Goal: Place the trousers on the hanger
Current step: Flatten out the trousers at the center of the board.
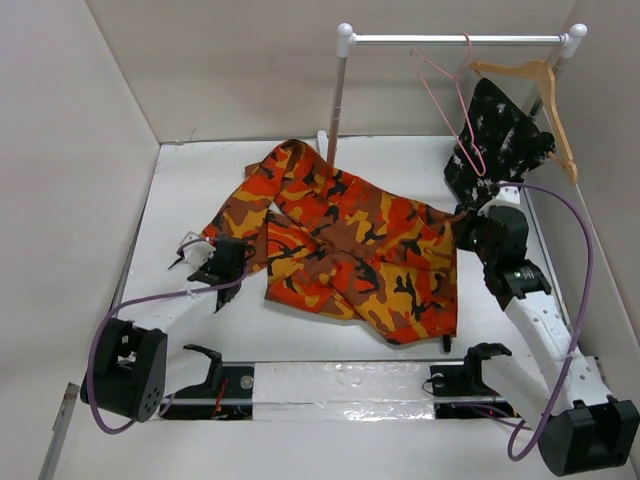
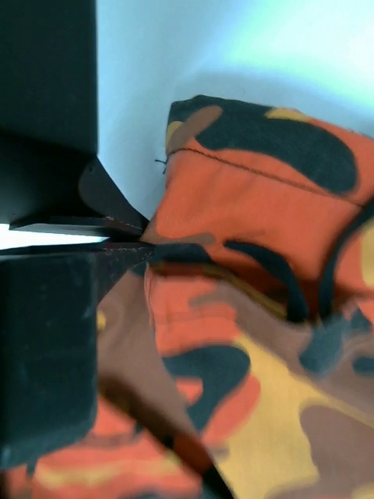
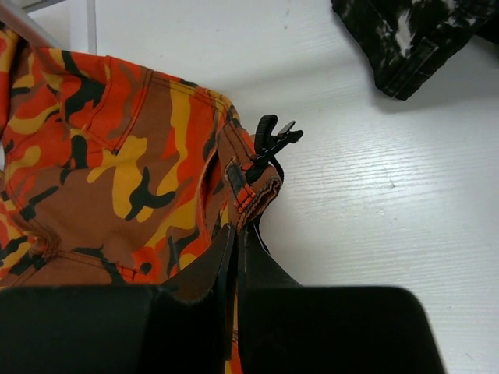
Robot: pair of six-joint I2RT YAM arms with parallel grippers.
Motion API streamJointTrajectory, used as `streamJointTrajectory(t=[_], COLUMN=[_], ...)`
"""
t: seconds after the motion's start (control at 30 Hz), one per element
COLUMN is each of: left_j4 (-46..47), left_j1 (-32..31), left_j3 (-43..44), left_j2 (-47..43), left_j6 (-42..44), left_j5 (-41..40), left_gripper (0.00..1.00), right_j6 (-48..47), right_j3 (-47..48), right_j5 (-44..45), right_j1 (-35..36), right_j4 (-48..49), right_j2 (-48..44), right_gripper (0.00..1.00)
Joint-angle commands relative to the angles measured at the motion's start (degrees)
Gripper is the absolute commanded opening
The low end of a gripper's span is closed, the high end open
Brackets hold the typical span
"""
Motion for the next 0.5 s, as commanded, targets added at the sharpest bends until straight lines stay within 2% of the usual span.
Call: streamJointTrajectory(t=[0.0,0.07,0.23,0.37,0.47], left_j4=[-2.0,-7.5,-15.5,-23.3,-29.8], left_j1=[0.2,0.2,1.8,3.6,3.7], left_j3=[6.7,10.0,14.0,19.9,23.4], left_j2=[-2.6,-6.9,-26.9,-32.8,-35.0], left_j6=[-0.1,1.8,5.3,6.0,6.1], left_j5=[-2.0,-3.6,-8.9,-11.6,-17.8], left_gripper=[0.0,0.0,0.0,0.0,0.0], right_j6=[0.1,1.0,4.0,6.2,7.1], right_j3=[1.3,1.5,1.9,3.7,6.7], right_j5=[0.0,0.9,-0.3,1.7,1.8], right_j1=[-2.2,-5.4,-17.4,-25.2,-28.7], right_j4=[3.7,4.0,6.3,7.5,6.2], right_j2=[-0.5,0.9,2.4,4.3,6.6], right_gripper=[0.0,0.0,0.0,0.0,0.0])
